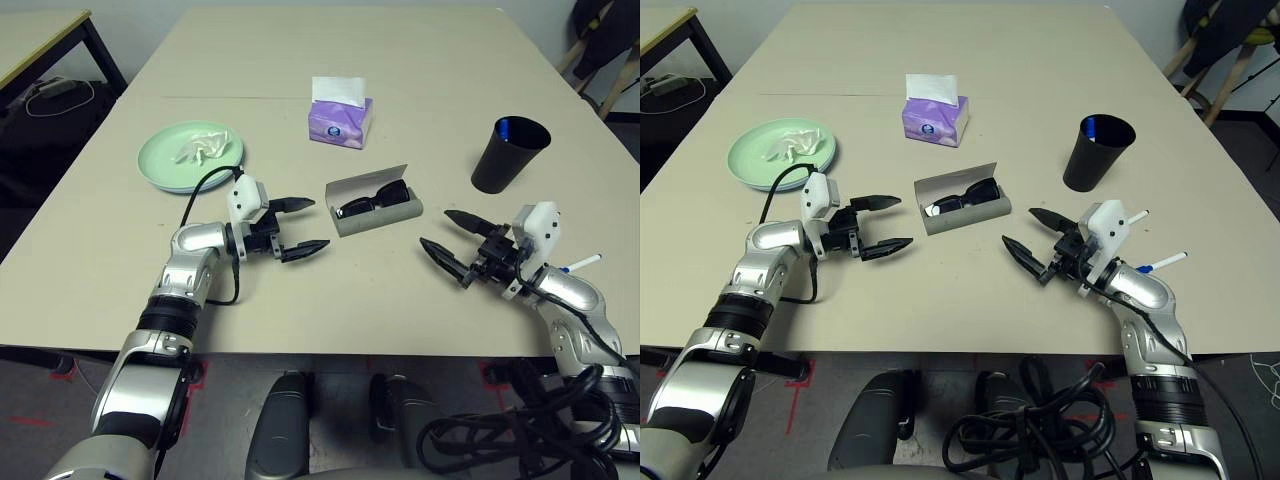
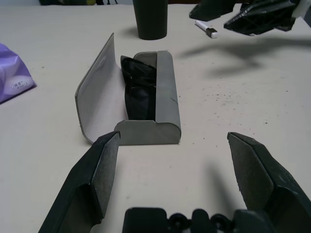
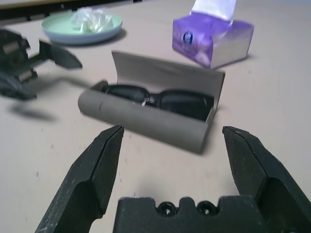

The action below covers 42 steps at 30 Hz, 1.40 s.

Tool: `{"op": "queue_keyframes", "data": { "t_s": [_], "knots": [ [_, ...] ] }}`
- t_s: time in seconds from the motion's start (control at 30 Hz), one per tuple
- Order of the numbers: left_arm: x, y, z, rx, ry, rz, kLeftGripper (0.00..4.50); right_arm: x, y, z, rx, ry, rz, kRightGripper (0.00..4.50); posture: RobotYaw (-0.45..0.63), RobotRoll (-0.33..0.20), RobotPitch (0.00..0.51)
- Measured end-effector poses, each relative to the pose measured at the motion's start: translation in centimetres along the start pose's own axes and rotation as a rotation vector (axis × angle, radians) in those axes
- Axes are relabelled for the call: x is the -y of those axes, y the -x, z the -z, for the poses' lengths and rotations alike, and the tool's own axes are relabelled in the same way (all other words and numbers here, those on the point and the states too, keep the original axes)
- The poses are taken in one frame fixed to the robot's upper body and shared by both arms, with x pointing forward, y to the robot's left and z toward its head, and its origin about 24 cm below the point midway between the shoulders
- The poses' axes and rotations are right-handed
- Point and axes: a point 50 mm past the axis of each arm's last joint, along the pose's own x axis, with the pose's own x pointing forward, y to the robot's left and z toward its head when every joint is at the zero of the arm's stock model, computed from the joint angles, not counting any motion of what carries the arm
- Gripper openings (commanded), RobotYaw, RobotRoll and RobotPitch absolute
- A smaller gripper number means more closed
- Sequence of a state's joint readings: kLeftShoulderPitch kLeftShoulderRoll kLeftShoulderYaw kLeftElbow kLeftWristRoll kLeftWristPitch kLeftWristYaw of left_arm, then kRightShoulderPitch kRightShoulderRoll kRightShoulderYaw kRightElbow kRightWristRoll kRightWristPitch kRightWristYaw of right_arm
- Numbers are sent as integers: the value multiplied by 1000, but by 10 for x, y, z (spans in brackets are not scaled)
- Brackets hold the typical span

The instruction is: Organize and tidy the items on the table.

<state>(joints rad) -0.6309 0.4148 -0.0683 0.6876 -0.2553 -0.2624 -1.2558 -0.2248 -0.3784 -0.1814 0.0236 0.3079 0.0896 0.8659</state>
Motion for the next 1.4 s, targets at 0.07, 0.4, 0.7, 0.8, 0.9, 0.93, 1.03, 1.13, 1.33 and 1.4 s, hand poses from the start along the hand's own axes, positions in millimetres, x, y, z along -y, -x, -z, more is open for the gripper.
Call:
{"op": "queue_keyframes", "data": {
  "t_s": [0.07,0.4,0.7,0.8,0.9,0.93,1.03,1.13,1.33,1.4],
  "knots": [
    [-4,-2,0,1,1,-7,3843,-3,-4,-9,24,11,-4,4500,83,0,126],
    [-24,-3,-2,-13,27,-102,36,-6,5,-5,10,-12,14,4500,75,0,121],
    [-46,-17,-16,-5,22,-264,36,-3,14,9,-6,-41,18,4500,82,0,118],
    [-48,-23,-19,7,28,-276,36,-3,15,15,-2,-55,24,4500,83,0,117],
    [-49,-29,-21,7,31,-286,36,-4,15,21,6,-67,22,4500,85,0,118],
    [-49,-30,-21,4,30,-290,36,-4,15,23,6,-68,18,4500,86,0,118],
    [-53,-33,-21,-22,36,-336,36,-4,15,25,11,-69,14,4500,85,0,121],
    [-57,-39,-24,-36,36,-384,36,-4,13,24,25,-61,5,4500,84,0,123],
    [-48,-53,-23,-51,32,-293,36,-3,15,27,28,-59,9,4500,81,0,124],
    [-42,-58,-20,-52,36,-224,36,-2,15,27,32,-54,8,4500,81,0,123]
  ]
}}
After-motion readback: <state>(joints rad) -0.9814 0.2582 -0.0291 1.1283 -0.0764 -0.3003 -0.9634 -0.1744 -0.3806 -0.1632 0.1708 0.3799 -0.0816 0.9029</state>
